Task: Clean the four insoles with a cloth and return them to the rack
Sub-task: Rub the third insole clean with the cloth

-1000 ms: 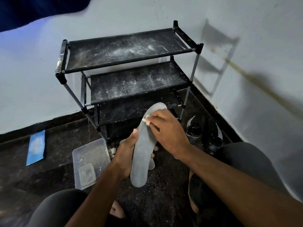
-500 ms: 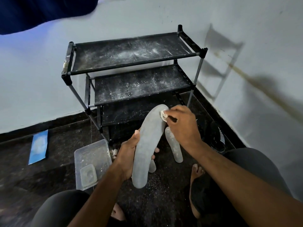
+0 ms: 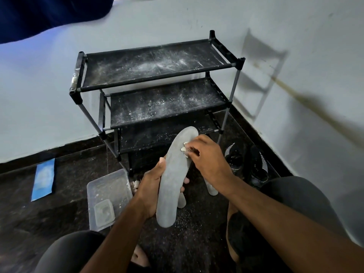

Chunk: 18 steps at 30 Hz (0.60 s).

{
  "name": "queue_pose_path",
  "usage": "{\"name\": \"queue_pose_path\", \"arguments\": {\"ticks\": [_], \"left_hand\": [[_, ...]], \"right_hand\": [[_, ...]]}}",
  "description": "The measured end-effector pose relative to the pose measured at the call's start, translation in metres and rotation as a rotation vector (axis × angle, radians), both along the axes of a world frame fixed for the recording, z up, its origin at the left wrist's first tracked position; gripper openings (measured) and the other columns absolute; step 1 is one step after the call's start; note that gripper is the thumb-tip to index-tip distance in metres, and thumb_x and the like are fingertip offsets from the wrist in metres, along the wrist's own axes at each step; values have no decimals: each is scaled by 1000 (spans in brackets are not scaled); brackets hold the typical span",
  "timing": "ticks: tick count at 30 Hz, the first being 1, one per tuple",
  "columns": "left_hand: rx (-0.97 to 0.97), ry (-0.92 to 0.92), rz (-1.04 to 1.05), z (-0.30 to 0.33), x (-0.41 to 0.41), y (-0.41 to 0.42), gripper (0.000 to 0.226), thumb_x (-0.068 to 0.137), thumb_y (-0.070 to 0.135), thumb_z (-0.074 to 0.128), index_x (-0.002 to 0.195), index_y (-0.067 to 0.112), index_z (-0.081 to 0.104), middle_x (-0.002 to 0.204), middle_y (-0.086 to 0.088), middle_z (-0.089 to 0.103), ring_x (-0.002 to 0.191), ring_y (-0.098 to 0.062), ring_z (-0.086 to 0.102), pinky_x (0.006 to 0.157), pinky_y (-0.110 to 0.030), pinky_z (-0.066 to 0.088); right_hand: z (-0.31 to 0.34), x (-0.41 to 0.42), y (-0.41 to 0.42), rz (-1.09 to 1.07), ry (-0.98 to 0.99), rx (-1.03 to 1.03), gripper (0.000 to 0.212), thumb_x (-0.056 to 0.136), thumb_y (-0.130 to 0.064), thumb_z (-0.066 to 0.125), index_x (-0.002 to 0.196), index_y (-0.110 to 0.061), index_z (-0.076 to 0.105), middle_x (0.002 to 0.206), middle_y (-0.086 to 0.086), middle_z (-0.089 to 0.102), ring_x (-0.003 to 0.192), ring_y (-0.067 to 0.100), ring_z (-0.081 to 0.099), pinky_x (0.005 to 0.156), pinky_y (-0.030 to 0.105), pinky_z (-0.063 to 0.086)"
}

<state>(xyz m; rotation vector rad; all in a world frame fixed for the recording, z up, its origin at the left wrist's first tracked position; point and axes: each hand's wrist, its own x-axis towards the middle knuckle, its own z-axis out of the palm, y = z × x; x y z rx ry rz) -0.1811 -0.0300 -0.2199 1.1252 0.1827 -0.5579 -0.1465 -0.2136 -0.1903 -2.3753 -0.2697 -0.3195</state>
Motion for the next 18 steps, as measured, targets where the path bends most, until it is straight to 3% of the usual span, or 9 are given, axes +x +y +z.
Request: {"name": "queue_pose_path", "arguments": {"ticks": [3,7,9,11,13,16,18], "left_hand": [[-39,27,-18,0,1,0,64,103,56,39,135,6,63,118,-38,63,95,-39,63,82,-47,55],[-61,41,-43,-2,2,2,68,101,60,44,136,5,62,117,-36,62,90,-37,63,80,-45,56],[-80,41,-24,-3,3,2,70,97,60,50,142,6,57,120,-35,62,92,-36,65,78,-44,56],[-93,42,18,-3,3,2,68,98,58,50,143,8,55,125,-33,63,95,-36,66,78,-45,58],[-96,46,43,-2,3,3,67,100,57,46,143,6,55,126,-33,63,96,-37,66,78,-45,58],[-76,64,37,1,3,3,68,101,56,42,141,3,56,123,-35,63,96,-37,66,80,-45,57],[-58,69,10,2,2,2,68,101,57,41,139,2,58,119,-36,63,93,-36,66,79,-45,56]], "right_hand": [[-4,1,-2,-16,-36,-39,29,90,-14,68,119,-12,66,111,1,59,101,12,58,91,24,50],[-17,4,-6,-16,-60,-118,11,93,-18,61,98,-11,68,97,2,61,91,17,62,82,39,55],[-13,0,-4,74,-28,-171,14,93,-9,56,96,-6,68,99,10,60,93,23,55,82,41,49],[-9,-6,1,208,-27,-229,19,93,-1,51,100,0,69,103,15,59,97,25,50,84,36,43],[-4,-7,3,254,-3,-163,20,95,-3,52,101,-1,71,104,14,61,96,20,51,85,27,41],[5,1,-4,74,-59,37,13,92,-7,63,100,-7,75,101,2,64,85,1,55,84,9,44],[7,8,-14,-40,-69,93,13,92,-8,65,99,-7,75,99,0,62,79,-3,57,83,8,47]]}}
